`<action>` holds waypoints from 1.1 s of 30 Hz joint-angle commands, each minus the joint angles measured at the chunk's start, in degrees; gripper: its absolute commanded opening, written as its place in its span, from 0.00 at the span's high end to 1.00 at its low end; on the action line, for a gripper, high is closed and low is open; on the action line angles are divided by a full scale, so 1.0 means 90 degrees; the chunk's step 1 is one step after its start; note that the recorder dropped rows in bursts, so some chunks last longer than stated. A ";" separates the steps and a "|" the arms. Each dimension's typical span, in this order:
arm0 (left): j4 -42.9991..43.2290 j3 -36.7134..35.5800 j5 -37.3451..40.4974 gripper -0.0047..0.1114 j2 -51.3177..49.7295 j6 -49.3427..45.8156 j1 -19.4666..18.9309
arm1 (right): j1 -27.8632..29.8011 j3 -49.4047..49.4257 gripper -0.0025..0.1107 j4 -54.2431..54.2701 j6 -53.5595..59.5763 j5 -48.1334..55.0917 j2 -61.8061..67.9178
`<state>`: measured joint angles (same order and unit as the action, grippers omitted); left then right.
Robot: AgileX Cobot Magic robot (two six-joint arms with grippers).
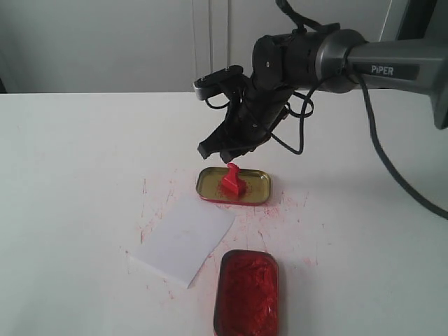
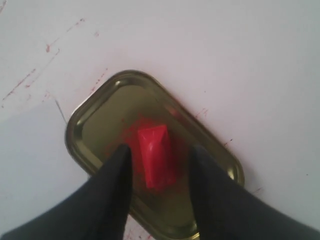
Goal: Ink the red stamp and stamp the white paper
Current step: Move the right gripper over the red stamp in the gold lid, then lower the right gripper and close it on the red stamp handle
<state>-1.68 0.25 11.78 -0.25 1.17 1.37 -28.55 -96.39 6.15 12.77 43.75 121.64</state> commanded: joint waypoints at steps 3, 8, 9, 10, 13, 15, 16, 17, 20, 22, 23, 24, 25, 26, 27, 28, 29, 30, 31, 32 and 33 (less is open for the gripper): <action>0.0002 -0.0028 -0.0020 0.96 0.0028 0.0015 -0.0008 | -0.0011 -0.0019 0.65 -0.0041 0.0059 -0.0029 0.0293; 0.0002 -0.0028 -0.0020 0.96 0.0028 0.0015 -0.0008 | -0.0011 -0.0019 0.65 -0.0041 0.0059 -0.0029 0.0409; 0.0002 -0.0028 -0.0020 0.96 0.0028 0.0015 -0.0008 | -0.0011 -0.0019 0.65 -0.0041 0.0059 -0.0029 0.0419; 0.0002 -0.0028 -0.0020 0.96 0.0028 0.0015 -0.0008 | -0.0011 -0.0019 0.65 -0.0041 0.0059 -0.0029 0.0434; 0.0002 -0.0028 -0.0020 0.96 0.0028 0.0015 -0.0008 | -0.0011 -0.0019 0.65 -0.0041 0.0059 -0.0029 0.0451; 0.0002 -0.0028 -0.0020 0.96 0.0028 0.0015 -0.0008 | -0.0011 -0.0019 0.65 -0.0041 0.0059 -0.0029 0.0469; 0.0002 -0.0028 -0.0020 0.96 0.0028 0.0015 -0.0008 | -0.0011 -0.0019 0.65 -0.0041 0.0059 -0.0029 0.0480; 0.0002 -0.0028 -0.0020 0.96 0.0028 0.0015 -0.0008 | -0.0011 -0.0019 0.65 -0.0041 0.0059 -0.0029 0.0493; 0.0002 -0.0028 -0.0020 0.96 0.0028 0.0015 -0.0008 | -0.0011 -0.0019 0.66 -0.0041 0.0059 -0.0029 0.0560; 0.0002 -0.0028 -0.0020 0.96 0.0028 0.0015 -0.0008 | -0.0011 -0.0019 0.66 -0.0041 0.0059 -0.0029 0.0562; 0.0002 -0.0028 -0.0020 0.96 0.0028 0.0015 -0.0008 | -0.0011 -0.0019 0.66 -0.0041 0.0059 -0.0029 0.0562; 0.0002 -0.0028 -0.0020 0.96 0.0028 0.0015 -0.0008 | -0.0011 -0.0019 0.66 -0.0041 0.0059 -0.0029 0.0562; 0.0002 -0.0028 -0.0020 0.96 0.0028 0.0015 -0.0008 | -0.0011 -0.0019 0.66 -0.0041 0.0059 -0.0015 0.0562; 0.0002 -0.0028 -0.0020 0.96 0.0028 0.0015 -0.0008 | -0.0011 -0.0019 0.67 -0.0041 0.0059 -0.0013 0.0562; 0.0002 -0.0028 -0.0020 0.96 0.0028 0.0015 -0.0008 | -0.0011 -0.0019 0.69 -0.0041 0.0029 -0.0013 0.0562; 0.0002 -0.0028 -0.0020 0.96 0.0028 0.0015 -0.0008 | -0.0011 -0.0019 0.70 -0.0041 0.0029 -0.0013 0.0562; 0.0002 -0.0028 -0.0020 0.96 0.0028 0.0015 -0.0008 | -0.0011 -0.0019 0.72 -0.0041 0.0012 -0.0013 0.0571; 0.0002 -0.0028 -0.0020 0.96 0.0028 0.0015 -0.0008 | -0.0011 -0.0019 0.75 -0.0041 0.0012 -0.0013 0.0571; 0.0002 -0.0028 -0.0020 0.96 0.0028 0.0015 -0.0008 | -0.0011 -0.0019 0.77 -0.0041 0.0012 -0.0013 0.0576; 0.0002 -0.0028 -0.0020 0.96 0.0028 0.0015 -0.0008 | -0.0011 -0.0019 0.81 -0.0041 0.0012 -0.0013 0.0576; 0.0002 -0.0028 -0.0020 0.96 0.0028 0.0015 -0.0008 | -0.0011 -0.0019 0.84 -0.0041 0.0012 -0.0013 0.0576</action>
<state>-1.68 0.25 11.78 -0.25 1.17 1.37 -28.55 -96.39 6.15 12.93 43.75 126.71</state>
